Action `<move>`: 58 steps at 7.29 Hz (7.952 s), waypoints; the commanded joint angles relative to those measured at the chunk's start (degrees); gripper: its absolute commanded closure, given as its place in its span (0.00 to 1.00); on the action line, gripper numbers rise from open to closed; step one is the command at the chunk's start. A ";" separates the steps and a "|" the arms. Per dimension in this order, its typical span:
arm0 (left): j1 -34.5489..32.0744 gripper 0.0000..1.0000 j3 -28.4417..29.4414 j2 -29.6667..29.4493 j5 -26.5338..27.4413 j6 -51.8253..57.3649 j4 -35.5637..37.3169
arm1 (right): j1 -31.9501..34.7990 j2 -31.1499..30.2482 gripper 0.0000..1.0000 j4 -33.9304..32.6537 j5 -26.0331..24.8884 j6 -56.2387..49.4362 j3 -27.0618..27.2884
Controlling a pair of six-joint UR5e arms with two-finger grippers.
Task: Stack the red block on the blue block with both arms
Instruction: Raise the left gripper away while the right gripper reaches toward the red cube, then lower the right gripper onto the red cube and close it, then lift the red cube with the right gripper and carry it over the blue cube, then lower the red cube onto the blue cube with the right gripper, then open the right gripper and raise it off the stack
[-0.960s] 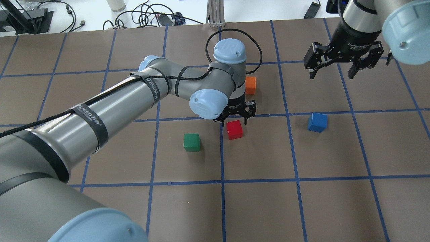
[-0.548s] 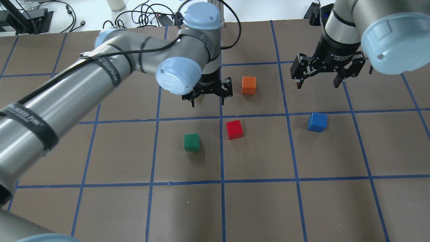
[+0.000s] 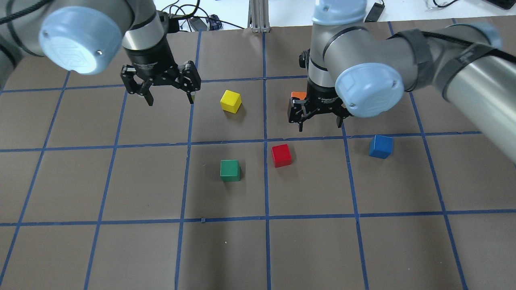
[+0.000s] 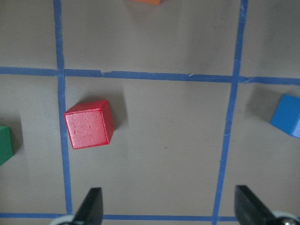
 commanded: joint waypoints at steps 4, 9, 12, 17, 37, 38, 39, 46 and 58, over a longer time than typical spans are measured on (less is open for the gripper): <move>3.22 0.00 -7.92 6.85 0.02 5.95 3.90 | 5.92 10.80 0.00 -13.57 3.17 5.82 0.30; 3.31 0.00 -9.33 6.06 0.11 5.15 4.56 | 6.11 11.33 0.06 -21.85 3.17 5.82 8.82; 3.31 0.00 -8.81 5.01 -0.07 5.07 4.65 | 6.19 10.90 0.92 -21.58 2.20 5.03 8.22; 3.14 0.00 -9.15 4.84 0.46 5.07 4.56 | -10.01 -3.58 1.00 4.81 -0.16 -4.17 -0.23; 2.78 0.00 -9.33 4.39 0.37 6.12 4.73 | -25.01 -1.85 0.85 -13.31 -0.70 -12.02 15.59; 2.87 0.00 -9.33 4.39 0.37 6.03 4.73 | -25.01 -1.76 0.84 -13.50 -0.70 -12.02 15.68; 2.87 0.00 -9.33 4.48 0.37 6.03 4.73 | -25.01 -1.76 0.84 -13.67 -0.61 -11.93 15.68; 2.87 0.00 -9.07 4.48 0.46 5.86 4.73 | -24.83 -0.97 0.80 -15.43 -0.44 -11.14 15.50; 2.87 0.00 -8.63 4.66 0.46 6.03 4.73 | -24.57 -1.49 0.00 -13.15 -1.74 -10.88 14.46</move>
